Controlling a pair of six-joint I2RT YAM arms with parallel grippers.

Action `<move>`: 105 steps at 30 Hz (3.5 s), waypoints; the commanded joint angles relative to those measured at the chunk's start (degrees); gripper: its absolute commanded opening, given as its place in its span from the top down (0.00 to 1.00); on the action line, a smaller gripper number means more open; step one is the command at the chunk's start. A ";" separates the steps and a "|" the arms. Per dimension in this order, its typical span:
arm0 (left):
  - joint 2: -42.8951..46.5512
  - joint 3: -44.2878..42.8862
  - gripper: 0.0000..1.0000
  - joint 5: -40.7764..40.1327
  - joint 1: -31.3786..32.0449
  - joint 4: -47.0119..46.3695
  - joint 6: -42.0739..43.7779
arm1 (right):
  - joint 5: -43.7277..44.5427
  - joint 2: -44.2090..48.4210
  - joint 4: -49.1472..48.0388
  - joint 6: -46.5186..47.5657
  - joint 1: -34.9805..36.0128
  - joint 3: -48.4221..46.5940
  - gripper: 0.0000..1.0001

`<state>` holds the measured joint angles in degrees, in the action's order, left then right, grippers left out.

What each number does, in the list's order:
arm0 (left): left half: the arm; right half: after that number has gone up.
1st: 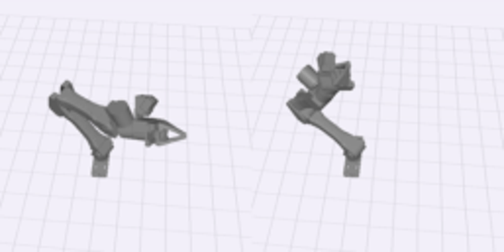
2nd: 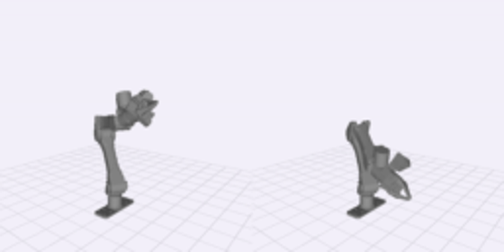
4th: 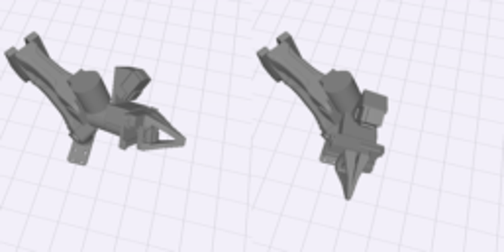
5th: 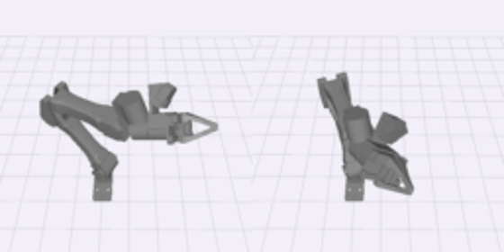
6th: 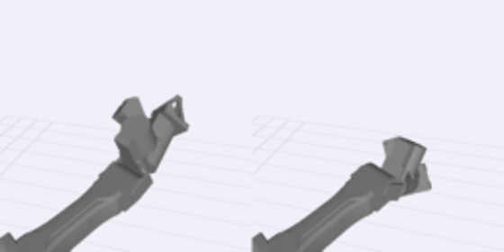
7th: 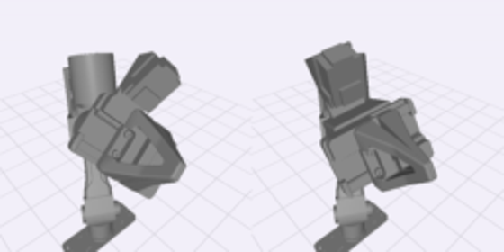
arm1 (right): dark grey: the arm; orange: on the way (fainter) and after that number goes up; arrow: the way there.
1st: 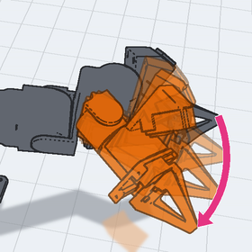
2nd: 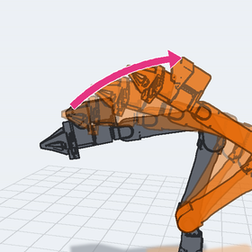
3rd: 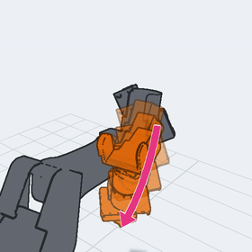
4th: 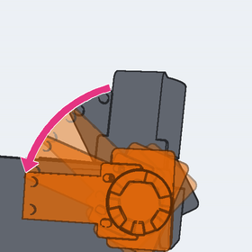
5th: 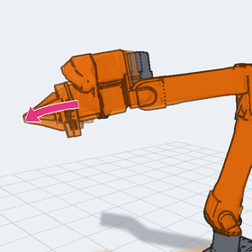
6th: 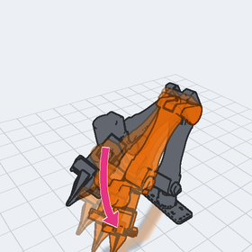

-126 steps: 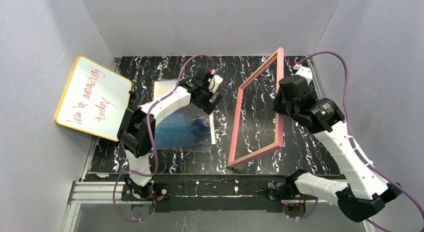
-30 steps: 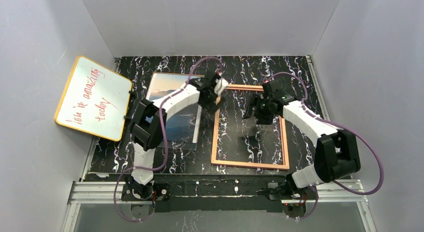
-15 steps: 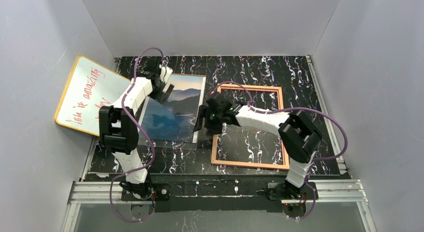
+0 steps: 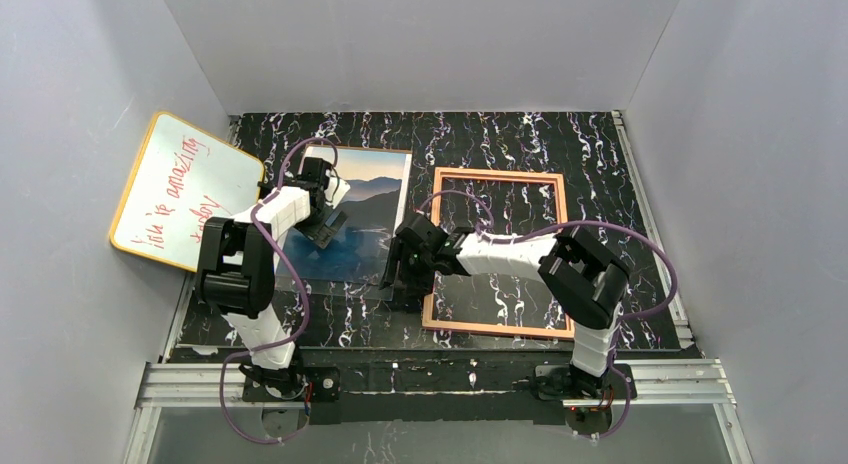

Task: Put the photo into the frame
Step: Pick up the photo frame item at the center of the board, then place the photo frame item in the photo frame.

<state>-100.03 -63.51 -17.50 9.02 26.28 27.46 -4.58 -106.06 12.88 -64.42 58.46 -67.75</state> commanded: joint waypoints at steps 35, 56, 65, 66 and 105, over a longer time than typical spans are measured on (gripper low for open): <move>1.24 1.52 0.02 1.54 -0.05 2.15 1.66 | -0.05 4.63 -37.41 -9.59 2.07 14.54 0.52; 3.32 -1.67 0.02 5.28 -0.05 8.38 1.94 | 9.52 2.19 -39.25 -7.94 1.49 14.01 0.94; 3.06 -20.13 0.02 8.74 -1.55 16.95 -1.78 | 11.02 20.09 -20.73 -0.23 -2.39 18.05 0.99; 3.08 -21.57 0.02 9.05 -1.55 17.33 -2.02 | 11.42 23.22 -17.67 -0.31 -3.24 19.49 0.99; -1.71 -5.64 0.02 -1.60 23.53 5.77 -5.24 | -3.50 41.64 14.81 20.33 -37.87 28.12 0.01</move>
<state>-102.00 -69.82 -17.61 31.81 32.18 22.76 2.42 -60.38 35.70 -52.93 27.77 -41.01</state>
